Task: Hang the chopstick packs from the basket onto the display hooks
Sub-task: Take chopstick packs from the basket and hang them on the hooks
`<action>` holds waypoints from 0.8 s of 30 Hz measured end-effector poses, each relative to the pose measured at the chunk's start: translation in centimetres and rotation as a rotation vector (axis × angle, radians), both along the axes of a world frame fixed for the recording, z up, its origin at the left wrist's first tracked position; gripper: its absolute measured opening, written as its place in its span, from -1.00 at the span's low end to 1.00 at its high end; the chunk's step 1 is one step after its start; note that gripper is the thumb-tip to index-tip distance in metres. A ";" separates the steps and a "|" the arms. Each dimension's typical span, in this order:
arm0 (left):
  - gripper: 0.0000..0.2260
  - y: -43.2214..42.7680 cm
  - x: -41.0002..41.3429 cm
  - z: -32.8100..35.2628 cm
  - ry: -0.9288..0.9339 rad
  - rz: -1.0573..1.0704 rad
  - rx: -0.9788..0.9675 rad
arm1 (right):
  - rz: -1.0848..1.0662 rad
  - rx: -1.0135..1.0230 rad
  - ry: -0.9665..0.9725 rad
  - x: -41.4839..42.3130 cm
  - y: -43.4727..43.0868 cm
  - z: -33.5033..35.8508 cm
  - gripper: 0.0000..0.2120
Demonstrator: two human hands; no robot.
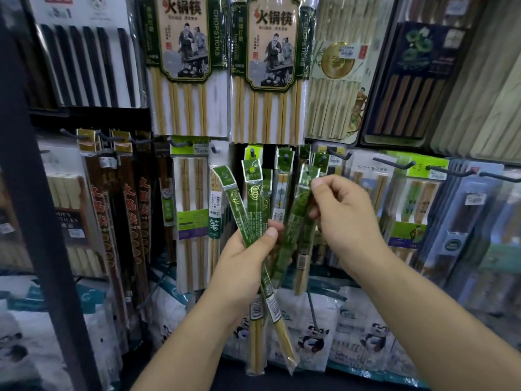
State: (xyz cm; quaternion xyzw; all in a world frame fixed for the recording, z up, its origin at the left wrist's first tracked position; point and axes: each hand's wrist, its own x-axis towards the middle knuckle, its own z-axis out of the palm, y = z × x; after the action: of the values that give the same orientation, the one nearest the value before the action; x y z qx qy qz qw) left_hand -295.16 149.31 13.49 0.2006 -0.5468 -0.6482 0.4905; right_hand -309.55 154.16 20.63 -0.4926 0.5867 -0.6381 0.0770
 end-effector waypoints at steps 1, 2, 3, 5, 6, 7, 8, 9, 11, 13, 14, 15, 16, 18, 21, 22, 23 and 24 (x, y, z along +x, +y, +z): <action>-0.78 -0.2 0.1 -0.1 -0.028 0.026 -0.008 | -0.017 -0.010 -0.014 -0.3 -0.1 0.4 -0.70; -0.81 -0.3 0.1 -0.1 -0.038 0.028 -0.014 | -0.030 -0.025 -0.020 -0.6 -0.2 0.7 -0.69; -0.83 -0.3 0.2 -0.1 -0.038 0.016 -0.019 | -0.044 -0.039 -0.017 -0.7 -0.3 1.1 -0.68; -0.84 -0.3 0.3 0.0 -0.049 0.002 -0.034 | -0.065 -0.059 -0.001 -1.0 -0.4 1.8 -0.67; -0.84 -0.3 0.4 0.1 -0.057 0.003 -0.046 | -0.067 -0.062 0.006 -1.1 -0.5 2.0 -0.67; -0.85 -0.2 0.4 0.1 -0.066 0.002 -0.059 | -0.066 -0.061 0.009 -1.2 -0.6 2.1 -0.67; -0.85 -0.2 0.4 0.1 -0.073 -0.001 -0.069 | -0.066 -0.056 0.011 -1.3 -0.7 2.1 -0.67; -0.85 -0.1 0.4 0.2 -0.082 -0.004 -0.076 | -0.068 -0.051 0.013 -1.3 -0.8 2.1 -0.66; -0.85 0.0 0.3 0.3 -0.096 -0.009 -0.085 | -0.082 -0.047 0.007 -1.4 -0.8 2.1 -0.67; -0.82 0.0 0.3 0.4 -0.094 -0.012 -0.095 | -0.094 -0.053 -0.006 -1.4 -0.9 2.2 -0.66; -0.80 0.0 0.3 0.4 -0.094 -0.014 -0.103 | -0.096 -0.057 -0.011 -1.5 -0.9 2.3 -0.65; -0.79 0.0 0.3 0.4 -0.094 -0.017 -0.106 | -0.097 -0.059 -0.013 -1.5 -1.0 2.3 -0.64; -0.80 0.1 0.4 0.4 -0.095 -0.024 -0.100 | -0.100 -0.061 -0.011 -1.6 -1.0 2.3 -0.63; -0.81 0.3 0.5 0.5 -0.111 -0.032 -0.080 | -0.113 -0.063 -0.005 -1.7 -1.2 2.1 -0.63; -0.75 0.2 0.4 0.6 -0.123 -0.006 -0.041 | -0.132 -0.064 0.005 -1.9 -1.4 1.8 -0.63; -0.72 0.2 0.4 0.6 -0.126 -0.001 -0.031 | -0.132 -0.064 0.004 -2.0 -1.5 1.6 -0.63; -0.70 0.2 0.4 0.7 -0.131 -0.002 -0.029 | -0.133 -0.065 0.002 -2.0 -1.5 1.5 -0.62; -0.69 0.3 0.4 0.7 -0.135 -0.007 -0.032 | -0.134 -0.065 0.002 -2.1 -1.6 1.4 -0.62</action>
State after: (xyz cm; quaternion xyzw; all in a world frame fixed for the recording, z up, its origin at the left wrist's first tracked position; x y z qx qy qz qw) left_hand -294.72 149.59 14.20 0.2341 -0.5895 -0.6260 0.4536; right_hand -311.67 152.57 22.07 -0.4551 0.5975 -0.6600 0.0171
